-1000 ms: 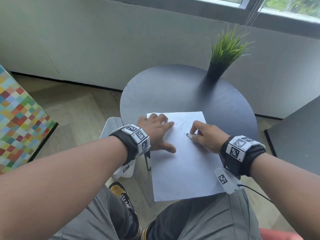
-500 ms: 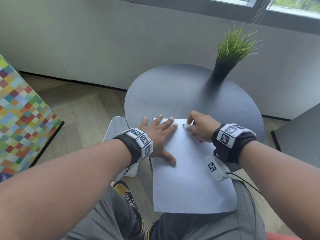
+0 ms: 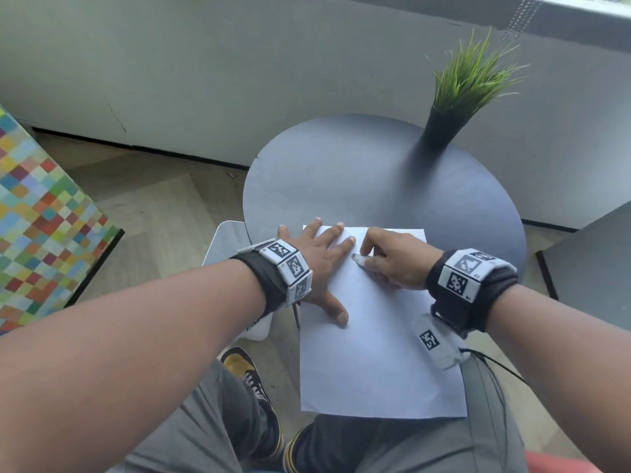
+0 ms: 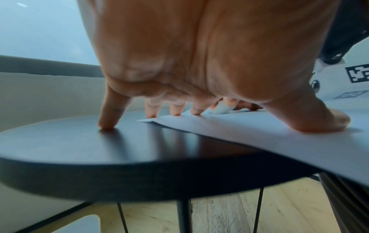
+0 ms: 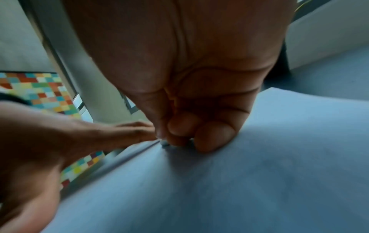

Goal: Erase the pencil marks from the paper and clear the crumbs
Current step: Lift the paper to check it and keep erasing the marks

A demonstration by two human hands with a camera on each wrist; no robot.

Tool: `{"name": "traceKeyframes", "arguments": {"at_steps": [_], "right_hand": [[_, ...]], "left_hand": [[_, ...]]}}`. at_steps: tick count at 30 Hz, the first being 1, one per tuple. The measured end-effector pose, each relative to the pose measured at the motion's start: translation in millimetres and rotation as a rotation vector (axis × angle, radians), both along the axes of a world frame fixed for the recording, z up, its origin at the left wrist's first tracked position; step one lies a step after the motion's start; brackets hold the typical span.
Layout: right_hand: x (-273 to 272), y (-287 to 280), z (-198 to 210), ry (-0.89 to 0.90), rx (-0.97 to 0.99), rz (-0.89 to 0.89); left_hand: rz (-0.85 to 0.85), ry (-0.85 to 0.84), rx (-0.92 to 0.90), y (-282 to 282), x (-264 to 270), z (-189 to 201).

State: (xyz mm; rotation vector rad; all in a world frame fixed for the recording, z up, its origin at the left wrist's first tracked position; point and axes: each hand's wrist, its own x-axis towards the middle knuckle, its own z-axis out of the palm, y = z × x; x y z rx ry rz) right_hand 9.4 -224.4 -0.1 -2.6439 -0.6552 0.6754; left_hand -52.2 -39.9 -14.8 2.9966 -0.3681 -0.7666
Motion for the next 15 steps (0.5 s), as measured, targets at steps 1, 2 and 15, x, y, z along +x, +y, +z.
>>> {"name": "traceKeyframes", "arguments": {"at_steps": [1, 2, 15], "right_hand": [[-1, 1, -1, -0.012, -0.016, -0.001], [0, 0, -1, -0.031, -0.022, -0.028], [2, 4, -3, -0.17, -0.021, -0.114]], "left_hand": [[0.002, 0.004, 0.014, -2, 1, 2], [0.002, 0.008, 0.029, -4, 2, 5], [-0.068, 0.022, 0.121, -10, 9, 14]]}}
